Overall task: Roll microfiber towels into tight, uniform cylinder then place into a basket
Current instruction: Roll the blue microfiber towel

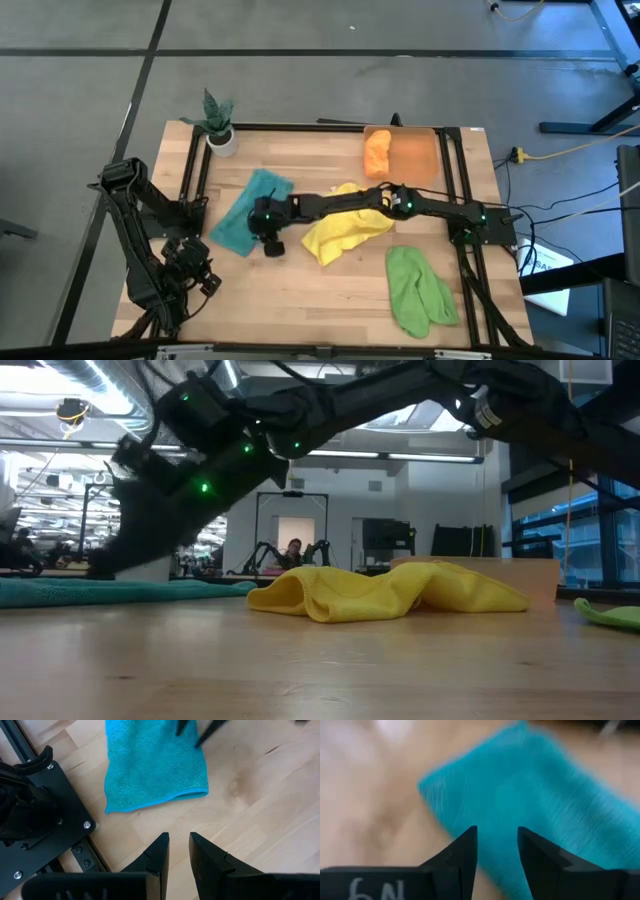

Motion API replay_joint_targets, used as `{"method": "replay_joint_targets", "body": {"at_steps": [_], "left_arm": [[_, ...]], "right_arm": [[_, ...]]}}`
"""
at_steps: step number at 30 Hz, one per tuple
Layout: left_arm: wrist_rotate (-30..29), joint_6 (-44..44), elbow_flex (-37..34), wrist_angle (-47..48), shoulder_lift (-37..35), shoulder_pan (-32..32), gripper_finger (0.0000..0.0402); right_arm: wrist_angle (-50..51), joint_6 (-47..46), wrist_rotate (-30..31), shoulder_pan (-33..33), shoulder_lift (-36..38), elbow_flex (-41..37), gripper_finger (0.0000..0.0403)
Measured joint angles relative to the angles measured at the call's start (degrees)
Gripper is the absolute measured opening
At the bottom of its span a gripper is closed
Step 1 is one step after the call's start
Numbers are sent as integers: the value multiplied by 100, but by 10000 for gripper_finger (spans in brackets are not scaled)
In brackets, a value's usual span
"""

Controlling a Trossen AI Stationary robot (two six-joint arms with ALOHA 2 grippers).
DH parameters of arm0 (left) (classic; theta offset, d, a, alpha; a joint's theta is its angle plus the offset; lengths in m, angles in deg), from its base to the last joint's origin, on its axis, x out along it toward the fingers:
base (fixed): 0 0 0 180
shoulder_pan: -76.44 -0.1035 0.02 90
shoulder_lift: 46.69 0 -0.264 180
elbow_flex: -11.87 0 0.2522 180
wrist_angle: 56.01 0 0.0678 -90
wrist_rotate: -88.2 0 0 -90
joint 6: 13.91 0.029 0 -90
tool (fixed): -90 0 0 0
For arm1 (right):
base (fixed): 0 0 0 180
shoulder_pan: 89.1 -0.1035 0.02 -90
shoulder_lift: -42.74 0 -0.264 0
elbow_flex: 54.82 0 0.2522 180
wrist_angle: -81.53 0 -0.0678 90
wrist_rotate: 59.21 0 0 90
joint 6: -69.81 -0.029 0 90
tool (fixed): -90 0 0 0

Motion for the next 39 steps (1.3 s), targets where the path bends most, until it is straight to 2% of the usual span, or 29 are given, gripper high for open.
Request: {"method": "replay_joint_targets", "body": {"at_steps": [3,6,14,21,34,39], "left_arm": [[0,4,0,2,0,0,65],[0,6,0,1,0,-2,65],[0,6,0,0,0,0,65],[0,6,0,0,0,-1,65],[0,6,0,-2,0,0,65],[-3,154,0,-2,0,0,65]], "right_arm": [[115,-49,481,-42,-89,-4,139],[263,-284,561,10,-95,8,139],[1318,-20,410,52,-57,42,139],[2065,208,-112,59,-24,42,139],[3650,309,-334,-72,94,199,139],[3904,407,-309,-165,259,154,139]]}}
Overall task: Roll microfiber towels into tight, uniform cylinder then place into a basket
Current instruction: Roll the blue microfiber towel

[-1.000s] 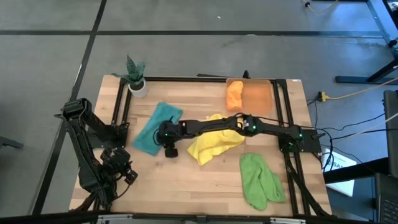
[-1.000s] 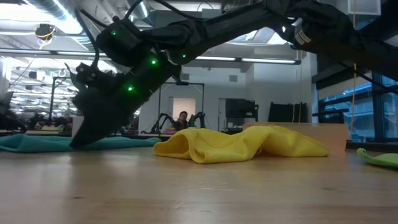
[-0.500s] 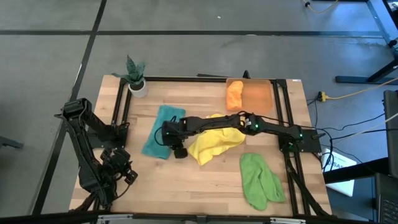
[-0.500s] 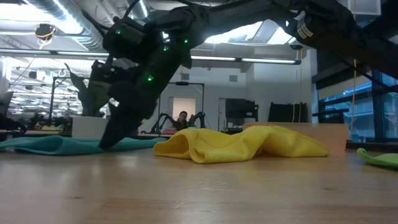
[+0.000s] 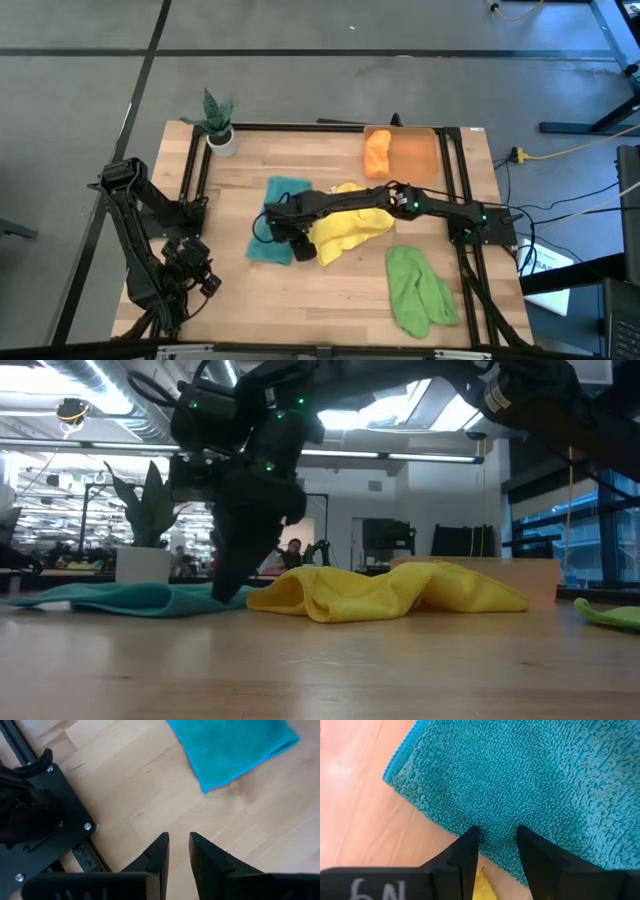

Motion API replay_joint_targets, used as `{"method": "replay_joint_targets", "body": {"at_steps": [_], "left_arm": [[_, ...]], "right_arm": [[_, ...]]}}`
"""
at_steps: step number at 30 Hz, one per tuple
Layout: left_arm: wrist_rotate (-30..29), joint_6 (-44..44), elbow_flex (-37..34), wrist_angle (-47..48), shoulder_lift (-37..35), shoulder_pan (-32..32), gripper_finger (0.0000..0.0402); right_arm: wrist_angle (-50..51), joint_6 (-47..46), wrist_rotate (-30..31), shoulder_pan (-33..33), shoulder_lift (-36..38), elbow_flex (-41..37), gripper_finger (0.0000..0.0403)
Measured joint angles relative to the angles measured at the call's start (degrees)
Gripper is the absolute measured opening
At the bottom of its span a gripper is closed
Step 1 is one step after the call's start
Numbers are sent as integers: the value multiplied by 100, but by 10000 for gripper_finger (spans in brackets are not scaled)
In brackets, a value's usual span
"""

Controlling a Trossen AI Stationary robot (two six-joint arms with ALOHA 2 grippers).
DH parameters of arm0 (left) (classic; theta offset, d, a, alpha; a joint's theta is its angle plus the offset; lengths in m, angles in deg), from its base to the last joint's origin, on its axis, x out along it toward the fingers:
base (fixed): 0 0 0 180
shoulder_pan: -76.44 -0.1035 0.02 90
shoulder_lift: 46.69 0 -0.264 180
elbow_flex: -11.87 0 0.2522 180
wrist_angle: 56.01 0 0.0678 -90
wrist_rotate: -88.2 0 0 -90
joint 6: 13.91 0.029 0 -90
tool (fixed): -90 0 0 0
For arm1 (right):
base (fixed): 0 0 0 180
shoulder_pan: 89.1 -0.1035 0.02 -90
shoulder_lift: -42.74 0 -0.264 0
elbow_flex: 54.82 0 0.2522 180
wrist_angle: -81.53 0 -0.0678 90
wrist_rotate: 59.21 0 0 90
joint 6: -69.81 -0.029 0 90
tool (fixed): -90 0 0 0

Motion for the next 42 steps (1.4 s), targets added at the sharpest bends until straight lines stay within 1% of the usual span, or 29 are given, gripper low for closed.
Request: {"method": "replay_joint_targets", "body": {"at_steps": [6,8,11,14,17,20,24,30,32,37,42], "left_arm": [[-104,145,0,-109,2,0,65],[-105,147,0,-118,2,0,65],[-187,332,0,-138,2,0,65],[-490,495,0,-251,2,-2,65],[-952,770,-12,-422,4,-2,65],[-1377,1399,-128,-868,4,-49,65],[-1413,2309,-410,-1649,4,-299,65],[-1416,3462,-1021,-2654,4,-956,65],[-1415,3784,-1222,-2912,4,-1191,65],[-1429,4731,-1759,-3953,4,-1748,65],[-1430,5392,-2246,-4961,4,-2242,65]], "right_arm": [[169,-152,78,-142,375,-70,139],[126,-148,228,-210,476,-68,139],[119,-123,648,-330,578,-44,139],[140,-102,1022,-458,551,-51,139],[122,-124,1095,-588,554,-46,139],[126,-120,1101,-749,555,-46,139],[117,-109,1100,-934,557,-42,139],[234,-162,1114,-1029,688,-31,139],[432,-268,1144,-1029,779,-27,139],[658,-499,1754,-1003,941,-27,139],[37,-498,1809,-959,953,-193,139]]}}
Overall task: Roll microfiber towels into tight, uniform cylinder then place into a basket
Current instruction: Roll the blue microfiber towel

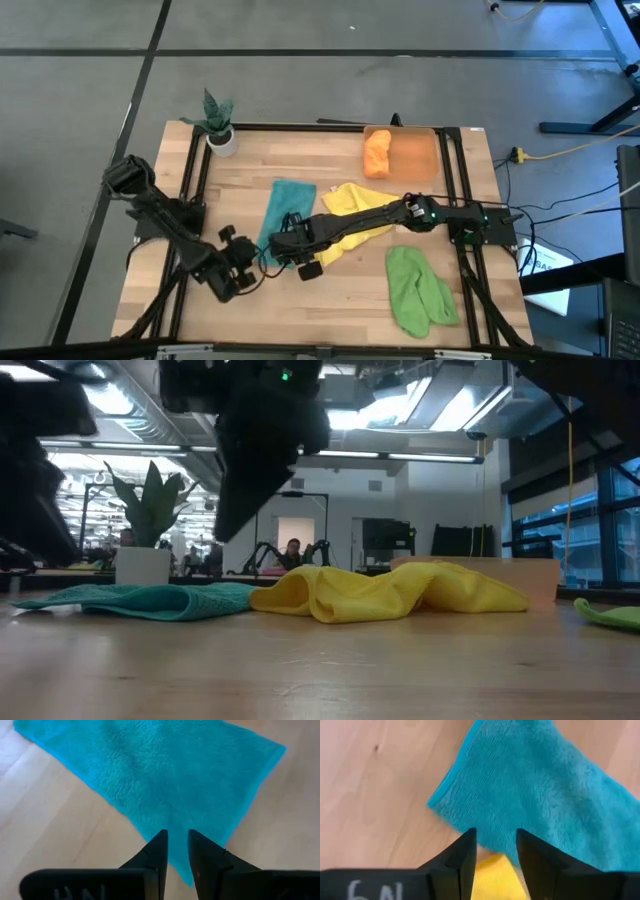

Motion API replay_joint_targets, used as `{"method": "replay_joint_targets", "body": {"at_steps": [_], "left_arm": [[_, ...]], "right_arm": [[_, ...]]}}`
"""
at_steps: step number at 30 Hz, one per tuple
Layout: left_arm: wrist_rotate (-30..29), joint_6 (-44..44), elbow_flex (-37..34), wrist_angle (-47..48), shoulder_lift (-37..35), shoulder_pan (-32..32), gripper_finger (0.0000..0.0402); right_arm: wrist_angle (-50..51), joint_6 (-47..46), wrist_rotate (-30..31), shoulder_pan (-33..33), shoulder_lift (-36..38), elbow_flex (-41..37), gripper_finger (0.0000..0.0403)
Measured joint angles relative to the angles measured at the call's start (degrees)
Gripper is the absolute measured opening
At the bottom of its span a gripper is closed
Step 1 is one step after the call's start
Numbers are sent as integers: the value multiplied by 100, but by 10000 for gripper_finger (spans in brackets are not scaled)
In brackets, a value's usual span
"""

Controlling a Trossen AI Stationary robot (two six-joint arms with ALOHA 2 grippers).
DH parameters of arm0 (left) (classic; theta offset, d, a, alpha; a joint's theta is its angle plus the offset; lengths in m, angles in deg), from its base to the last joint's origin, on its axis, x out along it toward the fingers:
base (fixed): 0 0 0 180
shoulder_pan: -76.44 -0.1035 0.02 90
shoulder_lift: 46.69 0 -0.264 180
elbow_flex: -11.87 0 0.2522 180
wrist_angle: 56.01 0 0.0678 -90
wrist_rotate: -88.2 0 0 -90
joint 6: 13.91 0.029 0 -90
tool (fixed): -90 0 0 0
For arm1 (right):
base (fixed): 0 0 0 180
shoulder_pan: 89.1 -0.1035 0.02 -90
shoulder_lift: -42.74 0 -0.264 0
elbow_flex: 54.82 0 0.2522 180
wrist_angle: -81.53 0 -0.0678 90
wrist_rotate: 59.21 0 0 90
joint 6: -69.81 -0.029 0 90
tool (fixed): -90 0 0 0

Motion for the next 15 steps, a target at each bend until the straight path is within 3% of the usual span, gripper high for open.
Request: {"method": "replay_joint_targets", "body": {"at_steps": [8,15], "left_arm": [[289,857,-589,-1343,0,-451,65],[549,915,-759,-1447,-5,-635,65]], "right_arm": [[-608,116,-7,-21,-9,-763,139],[-1073,545,-50,-159,-13,-1075,139]]}}
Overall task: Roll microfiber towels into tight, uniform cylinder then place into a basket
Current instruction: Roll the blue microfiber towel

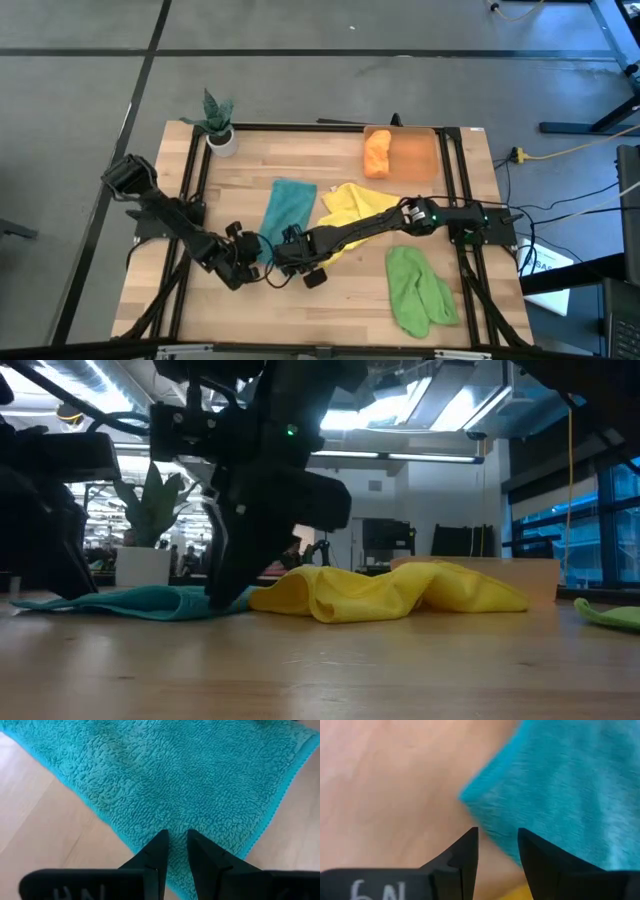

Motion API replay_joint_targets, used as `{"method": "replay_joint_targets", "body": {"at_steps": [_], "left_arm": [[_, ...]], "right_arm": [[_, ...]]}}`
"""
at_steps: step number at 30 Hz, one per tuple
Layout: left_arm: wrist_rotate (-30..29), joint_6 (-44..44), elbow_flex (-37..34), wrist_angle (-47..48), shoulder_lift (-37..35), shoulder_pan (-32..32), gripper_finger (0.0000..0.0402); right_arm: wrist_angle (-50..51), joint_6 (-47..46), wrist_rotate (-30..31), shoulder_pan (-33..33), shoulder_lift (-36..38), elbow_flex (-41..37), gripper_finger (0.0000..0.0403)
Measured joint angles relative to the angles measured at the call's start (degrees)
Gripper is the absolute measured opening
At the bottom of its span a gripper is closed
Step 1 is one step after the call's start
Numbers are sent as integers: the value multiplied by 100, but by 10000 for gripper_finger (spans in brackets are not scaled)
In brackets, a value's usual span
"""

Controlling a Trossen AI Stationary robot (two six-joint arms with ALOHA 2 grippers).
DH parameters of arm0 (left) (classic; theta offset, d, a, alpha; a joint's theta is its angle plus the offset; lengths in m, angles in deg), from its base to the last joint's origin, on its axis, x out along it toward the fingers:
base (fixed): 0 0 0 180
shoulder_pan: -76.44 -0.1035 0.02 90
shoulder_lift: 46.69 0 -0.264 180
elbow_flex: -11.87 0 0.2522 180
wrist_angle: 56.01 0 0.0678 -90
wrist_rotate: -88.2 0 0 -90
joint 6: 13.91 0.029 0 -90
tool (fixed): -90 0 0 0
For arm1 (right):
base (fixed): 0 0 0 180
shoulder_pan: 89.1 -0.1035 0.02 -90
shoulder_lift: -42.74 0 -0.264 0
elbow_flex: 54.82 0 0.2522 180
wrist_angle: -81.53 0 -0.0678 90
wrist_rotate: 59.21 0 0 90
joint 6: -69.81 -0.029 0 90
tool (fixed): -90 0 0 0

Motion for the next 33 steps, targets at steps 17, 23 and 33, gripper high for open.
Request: {"method": "replay_joint_targets", "body": {"at_steps": [17,23,33], "left_arm": [[128,-11,-22,-50,-8,-26,65],[140,-12,-24,-67,-4,-26,65],[290,336,141,58,12,-9,65]], "right_arm": [[-1042,416,1,-83,23,-634,139],[-1170,171,119,-88,7,-645,118],[-1243,122,48,-88,4,-647,9]]}}
